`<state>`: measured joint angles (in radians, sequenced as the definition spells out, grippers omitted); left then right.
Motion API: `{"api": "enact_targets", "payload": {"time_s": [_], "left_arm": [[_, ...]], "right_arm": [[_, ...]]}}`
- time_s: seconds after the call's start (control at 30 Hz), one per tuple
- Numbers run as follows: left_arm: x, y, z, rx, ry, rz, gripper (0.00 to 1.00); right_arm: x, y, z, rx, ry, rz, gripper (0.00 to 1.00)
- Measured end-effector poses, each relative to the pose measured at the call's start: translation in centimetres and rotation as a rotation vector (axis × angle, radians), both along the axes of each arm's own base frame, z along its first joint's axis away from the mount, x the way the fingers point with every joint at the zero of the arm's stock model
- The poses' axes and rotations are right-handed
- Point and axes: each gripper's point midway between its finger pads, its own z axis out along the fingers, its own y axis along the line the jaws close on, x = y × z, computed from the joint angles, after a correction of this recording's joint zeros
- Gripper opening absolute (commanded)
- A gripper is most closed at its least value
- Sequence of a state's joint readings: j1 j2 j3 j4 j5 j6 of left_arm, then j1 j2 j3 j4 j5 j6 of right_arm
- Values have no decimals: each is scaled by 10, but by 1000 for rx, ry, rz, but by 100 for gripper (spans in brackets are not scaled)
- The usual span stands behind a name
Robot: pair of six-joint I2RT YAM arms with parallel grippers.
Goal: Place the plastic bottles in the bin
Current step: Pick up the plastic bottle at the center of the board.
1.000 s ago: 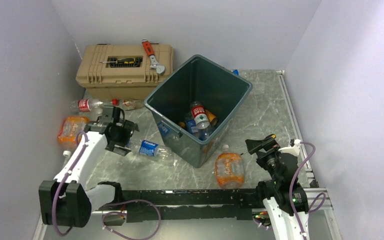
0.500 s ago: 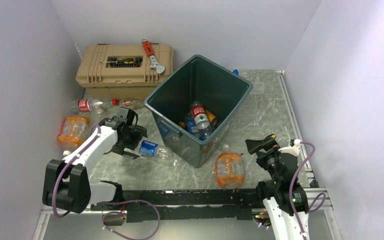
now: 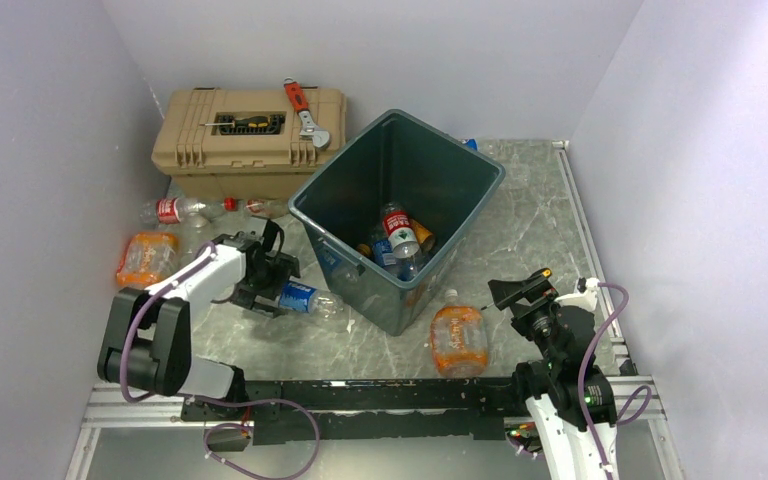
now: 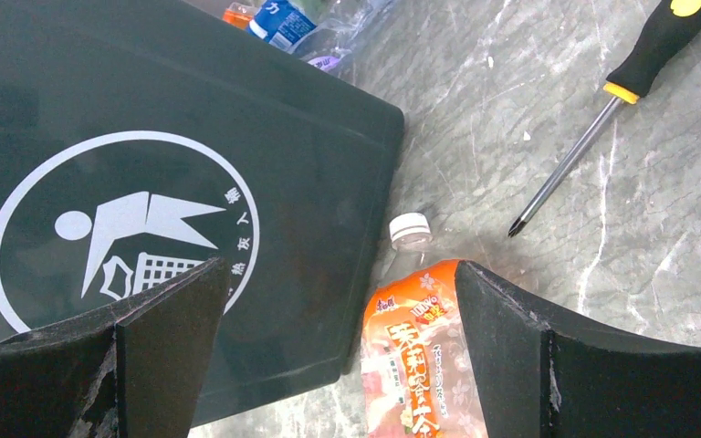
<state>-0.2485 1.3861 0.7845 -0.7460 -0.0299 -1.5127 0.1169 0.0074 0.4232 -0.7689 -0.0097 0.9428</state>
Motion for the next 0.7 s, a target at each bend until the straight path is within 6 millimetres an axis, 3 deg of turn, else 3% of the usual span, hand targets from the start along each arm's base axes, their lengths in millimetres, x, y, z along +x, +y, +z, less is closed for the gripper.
{"api": "enact_targets", "payload": {"time_s": [0.3, 0.57, 0.7], "left_arm": [[-9, 2, -18, 8, 30, -5, 83], [-12, 1, -18, 5, 30, -12, 68], [-11, 5, -9, 18, -5, -17, 58]], "right_arm": [[0, 0, -1, 0, 1, 0, 97], [1, 0, -4, 0, 10, 0, 96], [1, 0, -5, 1, 11, -1, 96]]}}
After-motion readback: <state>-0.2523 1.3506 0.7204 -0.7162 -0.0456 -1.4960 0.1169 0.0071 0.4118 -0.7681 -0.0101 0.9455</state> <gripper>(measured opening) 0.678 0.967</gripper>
